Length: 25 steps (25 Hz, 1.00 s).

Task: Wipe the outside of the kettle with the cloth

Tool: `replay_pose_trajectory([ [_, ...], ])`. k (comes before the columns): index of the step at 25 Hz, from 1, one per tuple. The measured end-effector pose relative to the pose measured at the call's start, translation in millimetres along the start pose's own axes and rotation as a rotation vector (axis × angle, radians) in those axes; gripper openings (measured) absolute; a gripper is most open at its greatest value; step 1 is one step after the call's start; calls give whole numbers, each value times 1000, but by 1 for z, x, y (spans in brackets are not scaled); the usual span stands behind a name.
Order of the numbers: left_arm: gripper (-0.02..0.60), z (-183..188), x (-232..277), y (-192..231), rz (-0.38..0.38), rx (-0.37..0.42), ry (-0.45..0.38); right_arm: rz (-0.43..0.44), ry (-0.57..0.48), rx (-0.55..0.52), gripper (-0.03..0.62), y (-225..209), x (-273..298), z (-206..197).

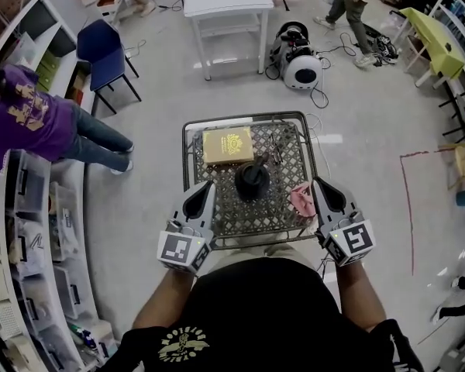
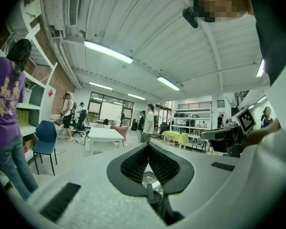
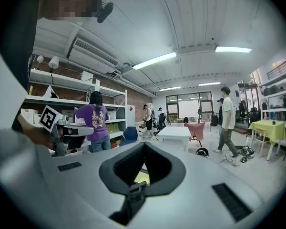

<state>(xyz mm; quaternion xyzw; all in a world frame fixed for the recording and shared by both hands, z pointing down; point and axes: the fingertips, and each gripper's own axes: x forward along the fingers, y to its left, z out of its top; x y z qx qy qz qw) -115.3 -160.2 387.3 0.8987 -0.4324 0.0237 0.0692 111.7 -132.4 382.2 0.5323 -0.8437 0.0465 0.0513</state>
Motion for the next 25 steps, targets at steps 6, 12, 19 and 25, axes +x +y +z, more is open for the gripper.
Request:
replay_pose_trajectory([
  [6,9,-3,1,1,-34,-8,-2,-35,-15,-9,11,7,-6,10],
  [12,9,1,4,-4,-76,-11,4,-76,-24,-20,11,14,-14,17],
  [19,9,4,3,-9,-122,10,7,-108,-8,-1,11,18,-20,14],
  [25,9,5,-1,-8,-127,8,17,-93,-20,-31,11,23,-17,18],
])
